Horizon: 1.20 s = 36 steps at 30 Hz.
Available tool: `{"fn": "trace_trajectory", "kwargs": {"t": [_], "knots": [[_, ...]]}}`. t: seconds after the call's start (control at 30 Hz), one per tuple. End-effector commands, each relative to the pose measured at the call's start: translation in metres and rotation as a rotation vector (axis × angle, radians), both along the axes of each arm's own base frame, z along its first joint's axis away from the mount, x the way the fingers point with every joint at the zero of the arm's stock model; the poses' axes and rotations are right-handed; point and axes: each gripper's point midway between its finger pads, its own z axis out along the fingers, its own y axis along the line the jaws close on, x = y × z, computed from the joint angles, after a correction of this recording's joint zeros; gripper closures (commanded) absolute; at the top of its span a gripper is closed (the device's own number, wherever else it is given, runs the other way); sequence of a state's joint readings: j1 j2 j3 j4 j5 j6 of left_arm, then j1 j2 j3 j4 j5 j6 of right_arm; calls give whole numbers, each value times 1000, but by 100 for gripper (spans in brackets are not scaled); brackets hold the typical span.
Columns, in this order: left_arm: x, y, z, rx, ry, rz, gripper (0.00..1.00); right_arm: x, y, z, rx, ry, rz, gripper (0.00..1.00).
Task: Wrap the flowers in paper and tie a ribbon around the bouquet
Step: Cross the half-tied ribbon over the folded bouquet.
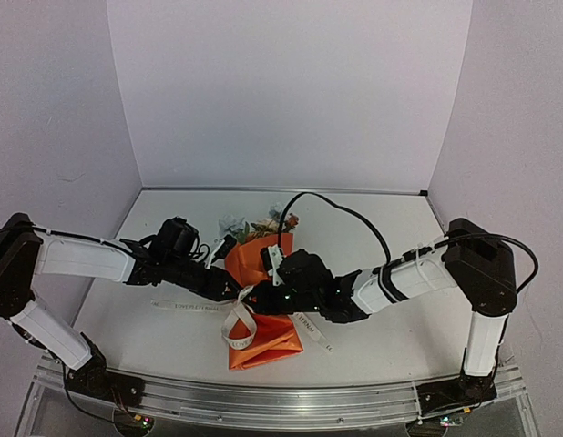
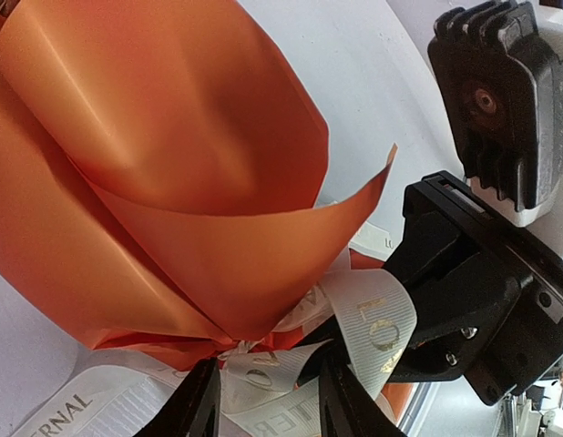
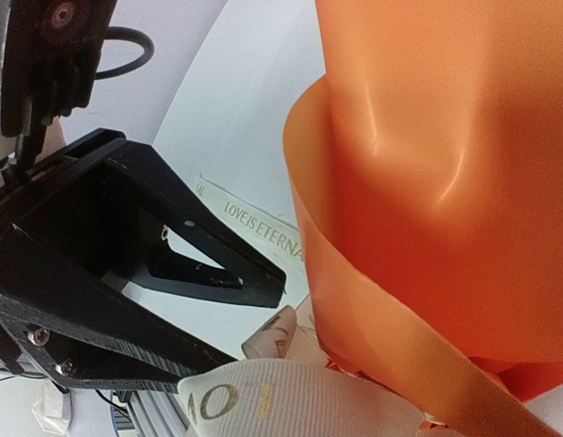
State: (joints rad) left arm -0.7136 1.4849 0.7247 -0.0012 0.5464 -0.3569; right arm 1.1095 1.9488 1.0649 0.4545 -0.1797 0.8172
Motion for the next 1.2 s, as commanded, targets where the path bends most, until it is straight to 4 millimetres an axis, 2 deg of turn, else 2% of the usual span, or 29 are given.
{"fn": "trace_trajectory", "kwargs": {"t": [0.0, 0.23, 0.47, 0.63, 0.73, 1.1, 1.17], "knots": [[9, -12, 18, -51, -51, -20, 61, -11, 29, 46, 166, -71, 126, 100], [6, -15, 21, -91, -38, -32, 65, -6, 34, 55, 237, -63, 177, 100], [6, -18, 18, -94, -18, -30, 76, 1, 30, 55, 243, -67, 152, 100], [8, -13, 10, -57, -17, -8, 70, 6, 26, 55, 248, -71, 136, 100], [9, -11, 9, -45, -22, 4, 71, 6, 27, 58, 262, -71, 138, 100], [15, -10, 8, -37, -30, 31, 94, 11, 24, 59, 263, -67, 110, 100], [17, -8, 8, -27, -37, 48, 97, 11, 21, 58, 253, -64, 100, 97]]}}
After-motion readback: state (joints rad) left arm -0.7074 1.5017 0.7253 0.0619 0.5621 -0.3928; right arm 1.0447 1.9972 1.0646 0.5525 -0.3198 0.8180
